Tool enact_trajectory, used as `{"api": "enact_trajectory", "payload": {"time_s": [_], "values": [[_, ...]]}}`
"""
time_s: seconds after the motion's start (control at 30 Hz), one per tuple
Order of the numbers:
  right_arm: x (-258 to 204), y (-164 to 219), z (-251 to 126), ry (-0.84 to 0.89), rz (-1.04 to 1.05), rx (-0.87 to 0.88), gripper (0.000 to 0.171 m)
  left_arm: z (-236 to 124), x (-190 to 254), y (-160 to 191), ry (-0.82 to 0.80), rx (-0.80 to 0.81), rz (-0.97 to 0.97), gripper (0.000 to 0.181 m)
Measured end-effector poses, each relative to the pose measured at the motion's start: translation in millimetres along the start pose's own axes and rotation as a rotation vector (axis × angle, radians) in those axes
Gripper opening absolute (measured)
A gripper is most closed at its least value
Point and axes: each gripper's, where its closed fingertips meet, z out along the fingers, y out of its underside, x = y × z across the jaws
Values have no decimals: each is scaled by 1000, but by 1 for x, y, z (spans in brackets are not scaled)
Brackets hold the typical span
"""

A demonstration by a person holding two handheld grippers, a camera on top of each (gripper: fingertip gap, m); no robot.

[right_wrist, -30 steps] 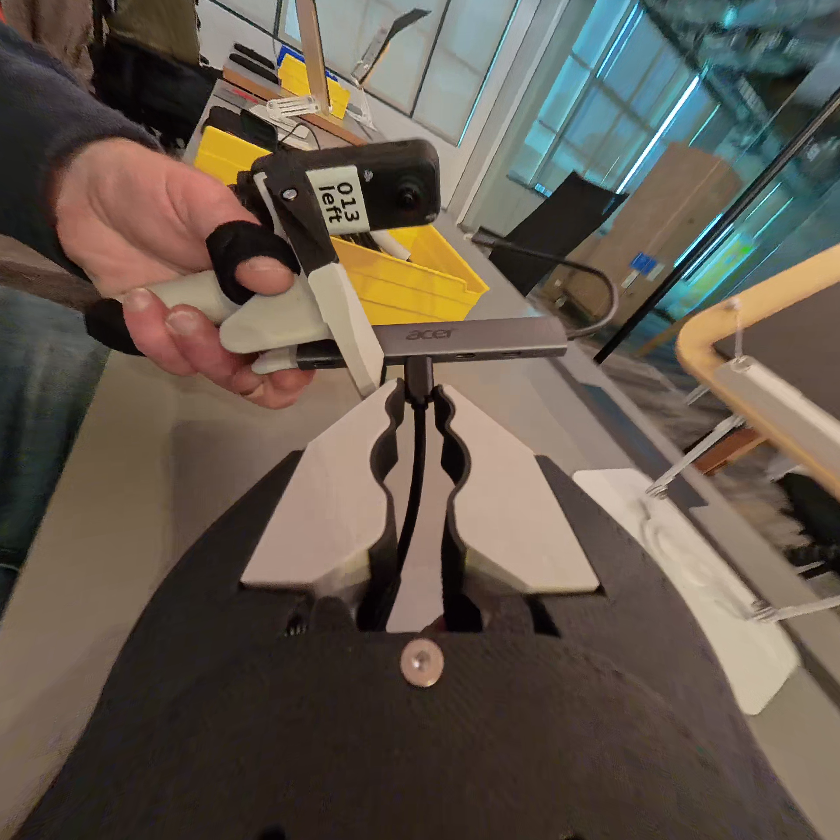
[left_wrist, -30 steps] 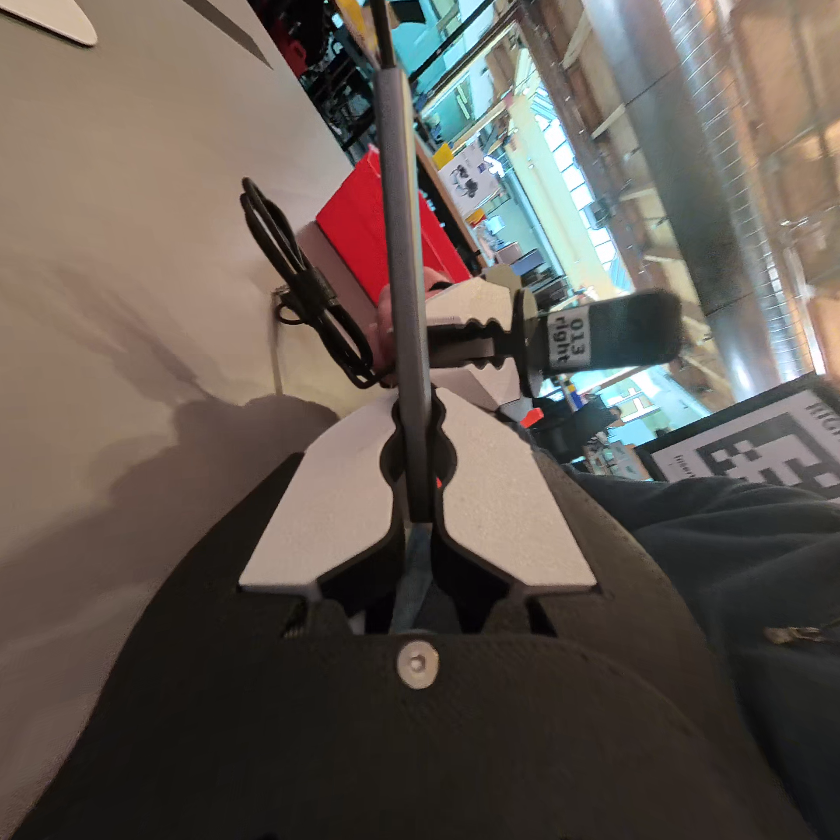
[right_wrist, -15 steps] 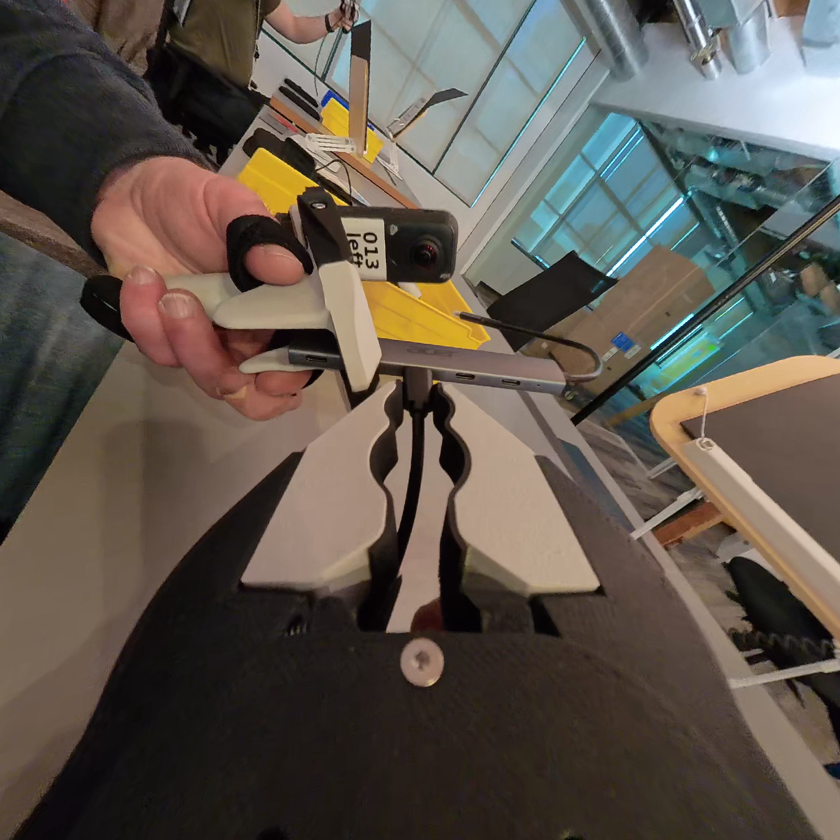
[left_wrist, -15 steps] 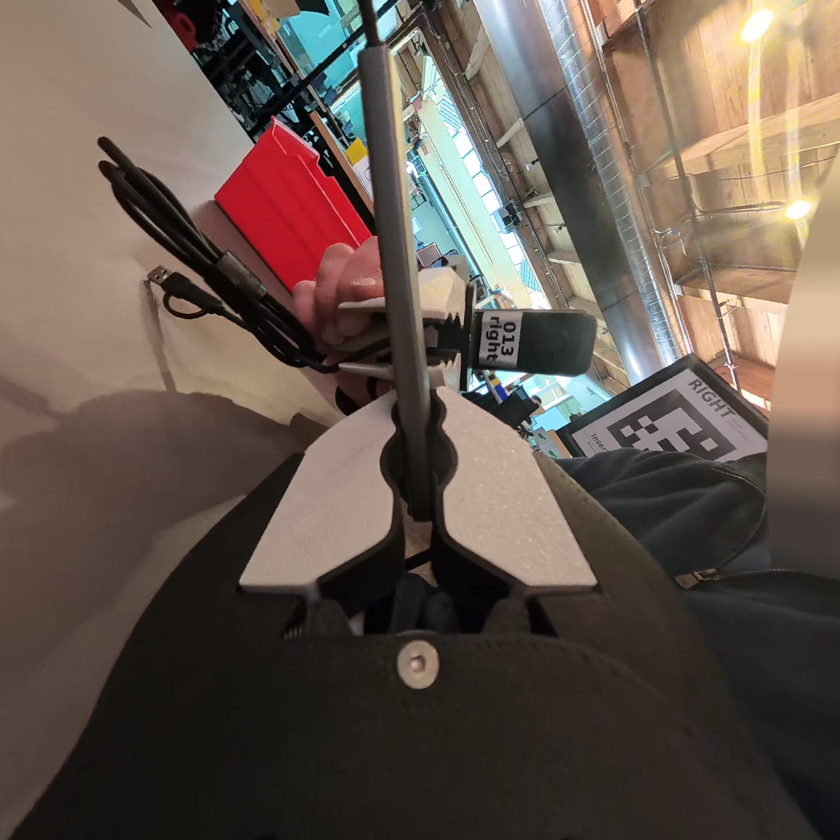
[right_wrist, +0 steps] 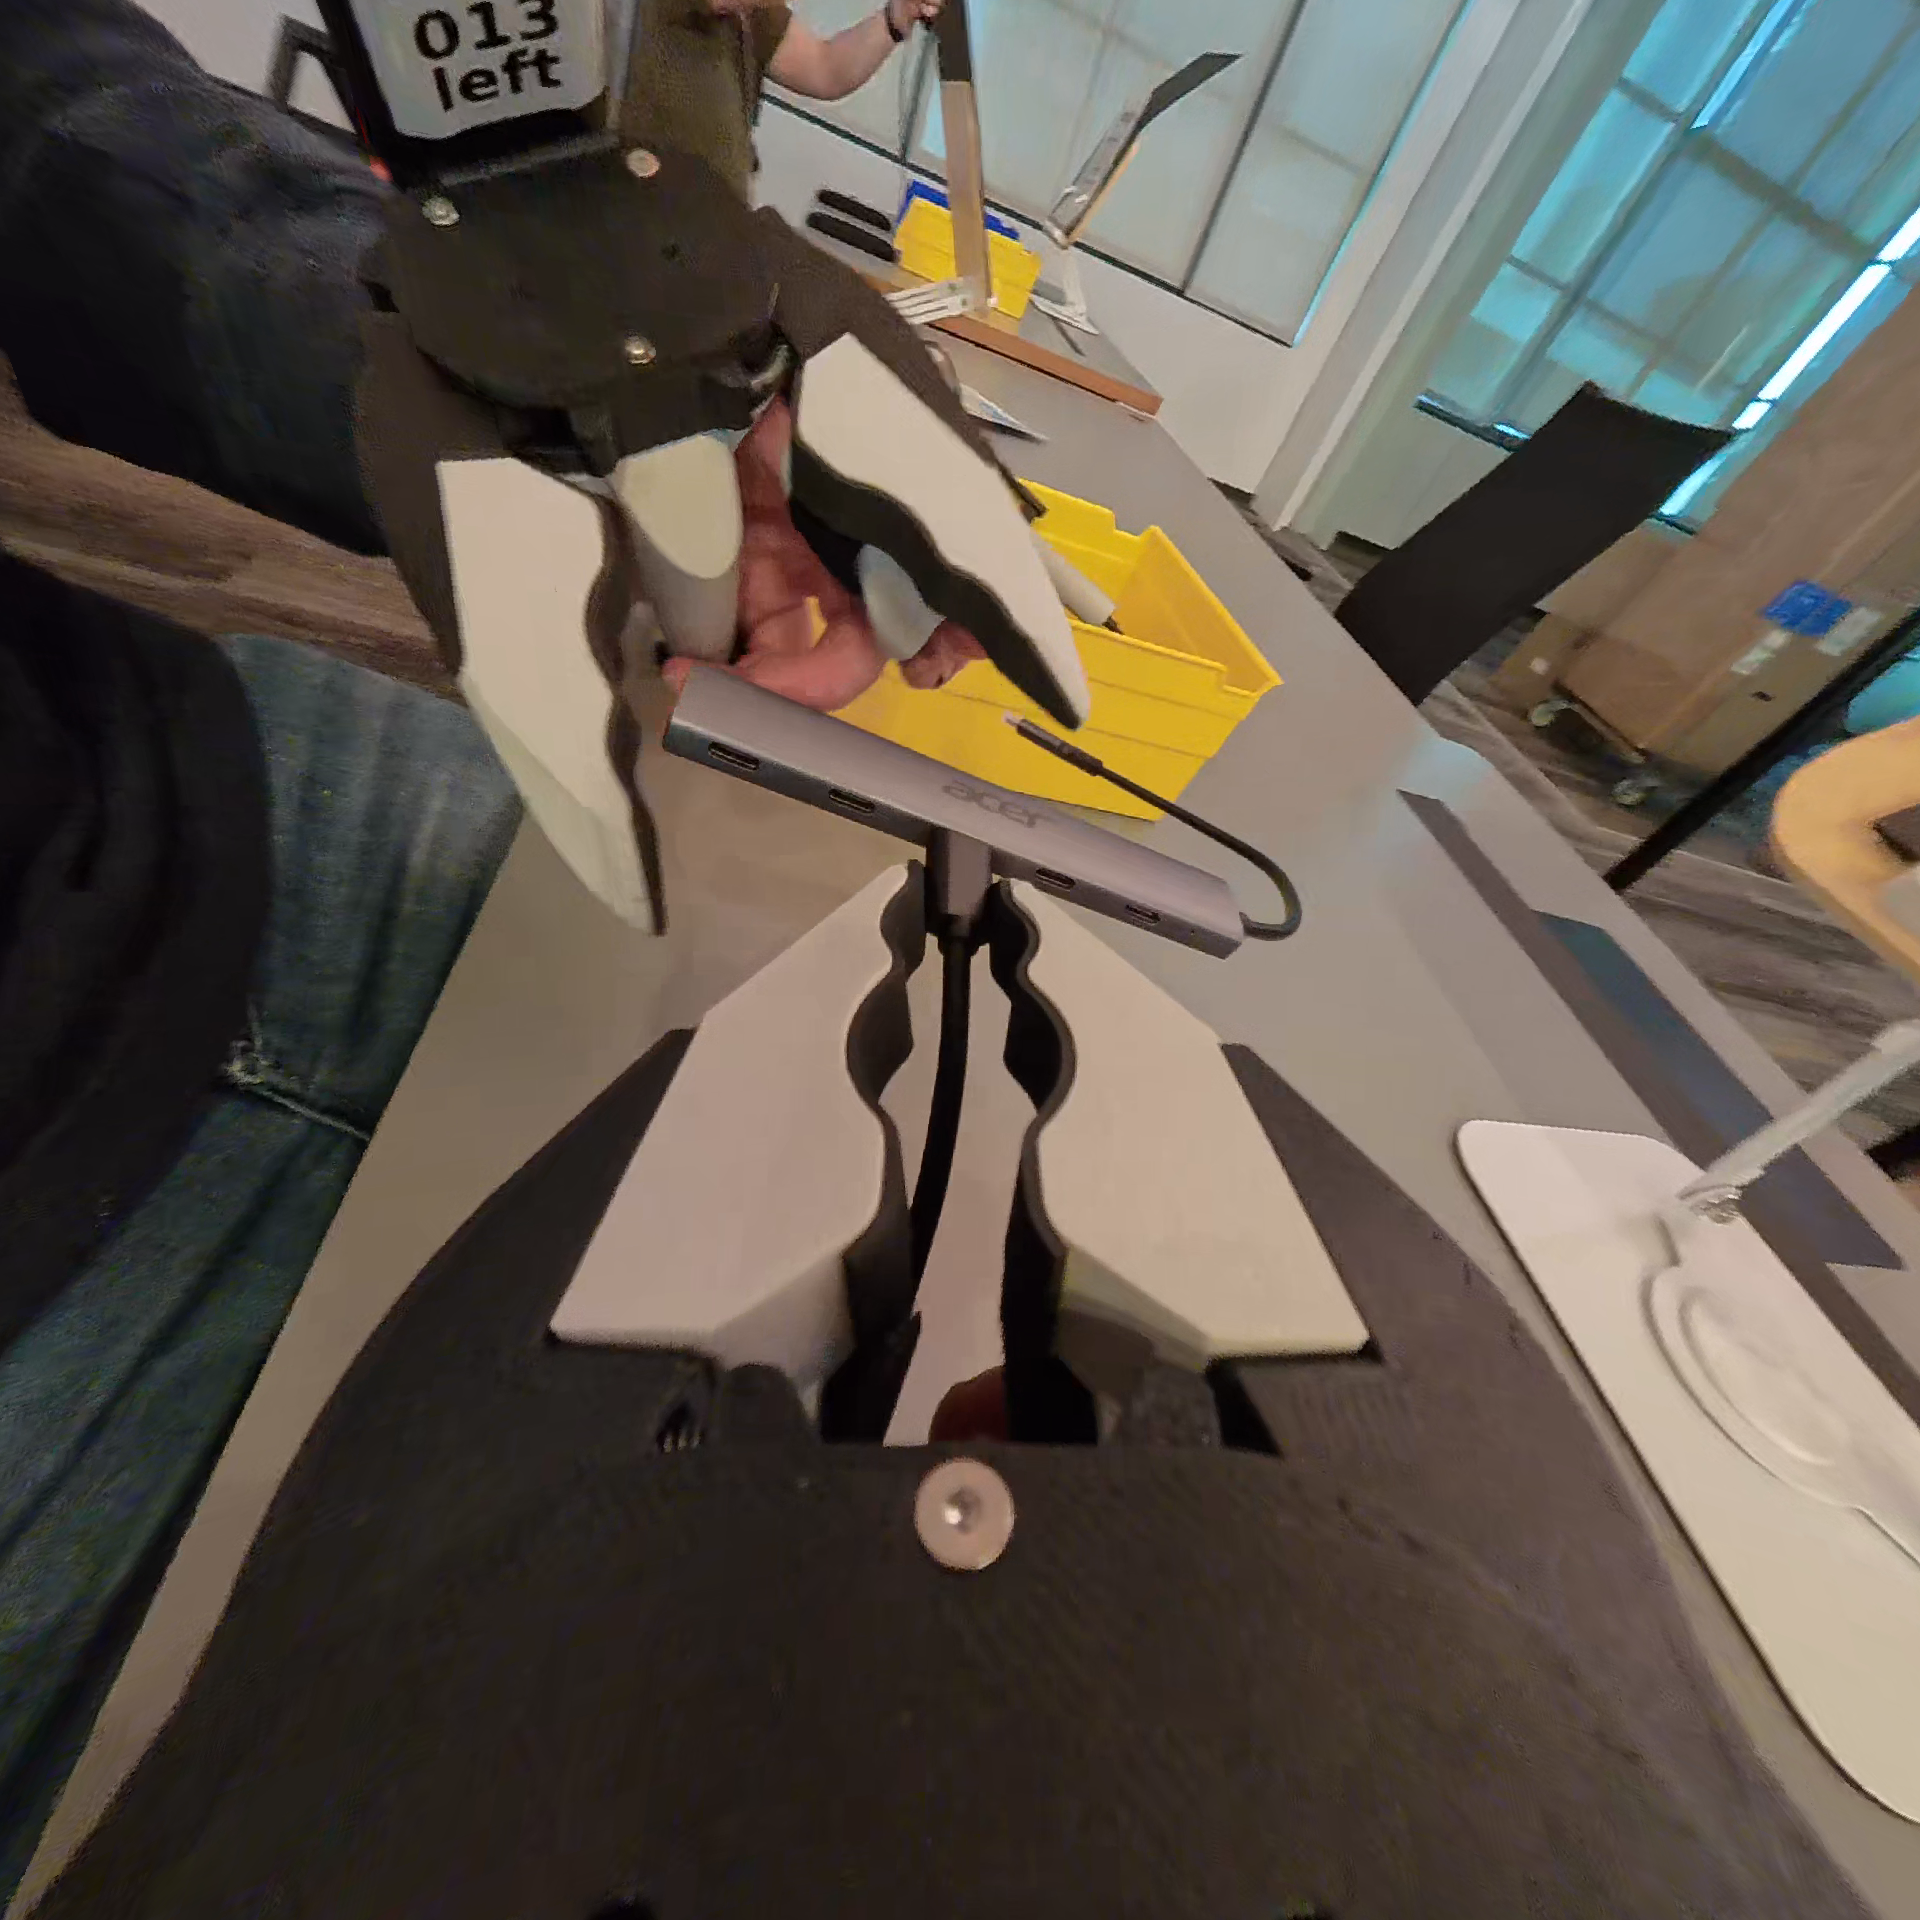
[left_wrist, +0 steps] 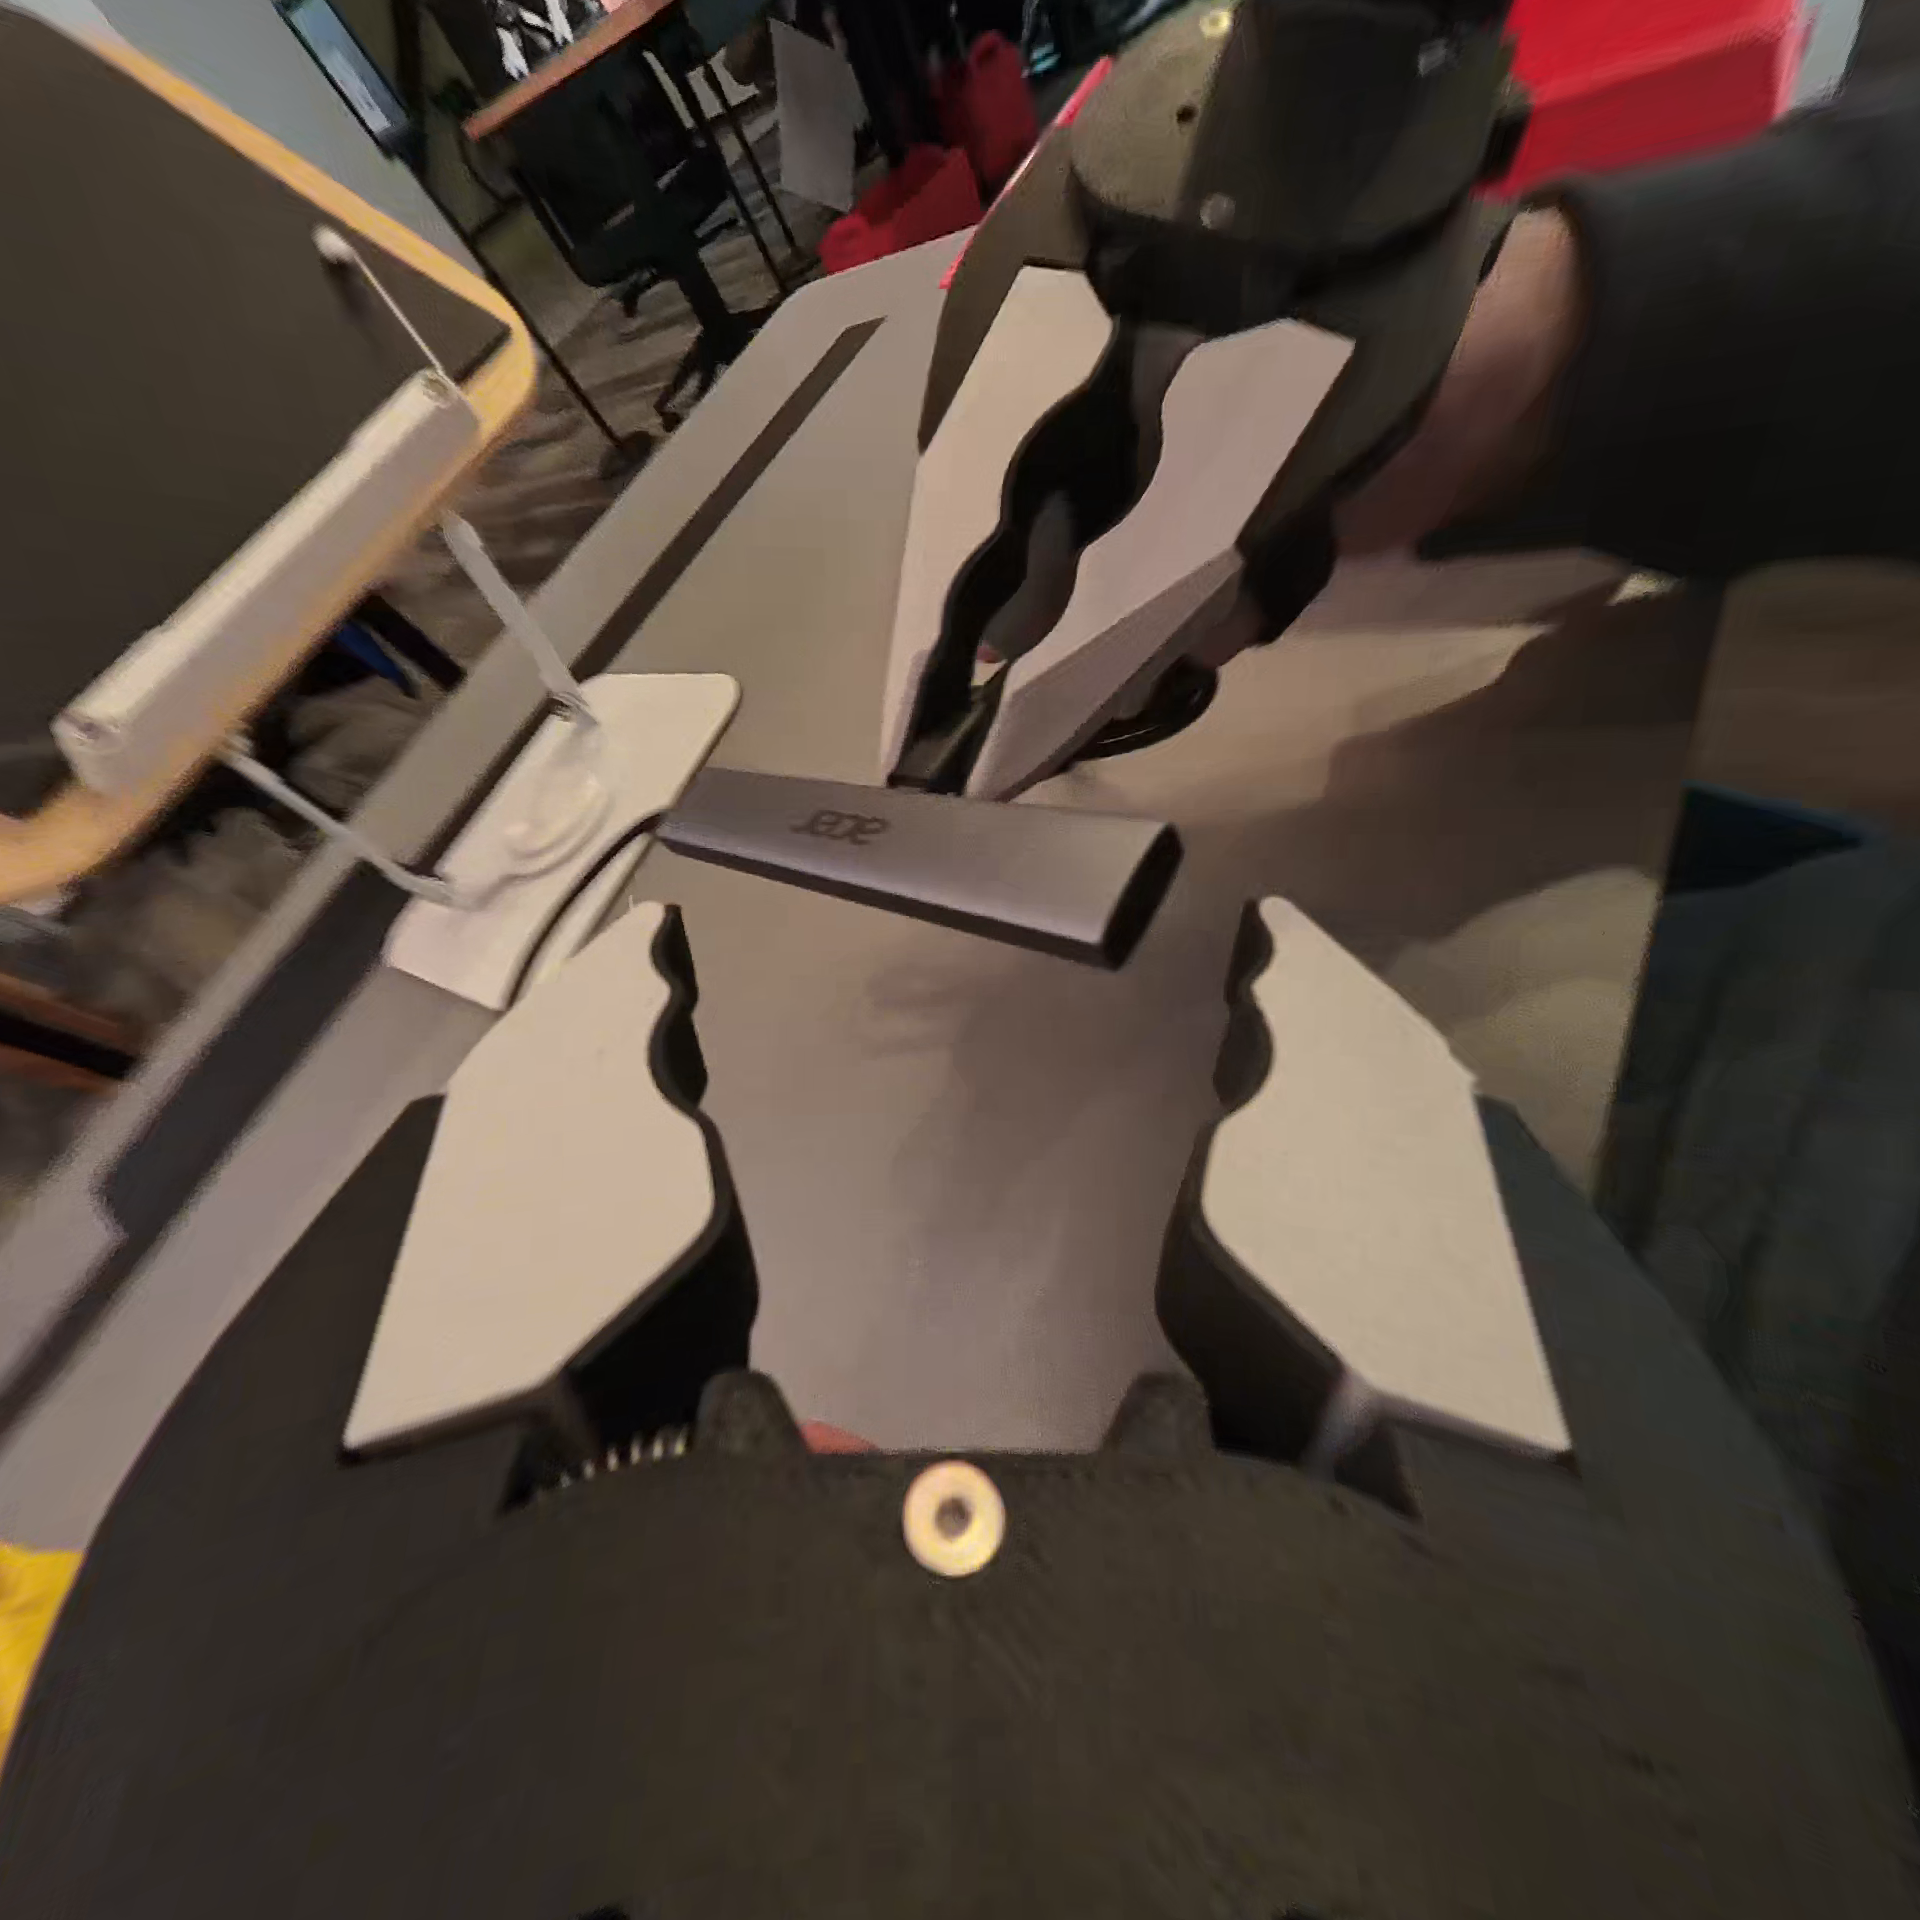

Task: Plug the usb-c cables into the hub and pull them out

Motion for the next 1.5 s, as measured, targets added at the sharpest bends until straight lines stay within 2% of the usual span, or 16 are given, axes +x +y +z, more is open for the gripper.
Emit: {"api": "enact_trajectory", "payload": {"time_s": [0.07, 0.2, 0.3, 0.37, 0.47, 0.67, 0.77, 0.97, 1.17, 1.5], "values": [[-4, 0, 0, -32, 7, 0, 9, -1, 0, -3, -5, -5, 64, 90], [-6, -1, 0, -54, 49, 9, 9, -4, 1, -14, -72, 25, 256, 52], [-10, 1, -1, -97, 79, 2, 9, 1, 4, -7, -136, -8, 442, 37], [-14, -1, -2, -130, 109, 9, 9, 4, 2, -3, -148, -15, 457, 33], [-14, 0, -1, -133, 149, 0, 9, 4, -1, -10, -170, 7, 467, 15], [-10, 5, -1, -117, 193, -51, 9, 10, -6, -8, -229, -9, 534, 12], [-11, 4, 3, -94, 206, -87, 8, 14, -8, -3, -259, -48, 551, 20], [-6, 5, 7, -2, 252, -170, 9, 15, -19, 1, -348, -112, 609, 11], [-5, 12, 10, 58, 231, -256, 9, 17, -21, 10, -357, -167, 641, 10], [-1, 6, 12, 102, 252, -172, 9, 16, -26, 8, -399, -162, 613, 10]]}}
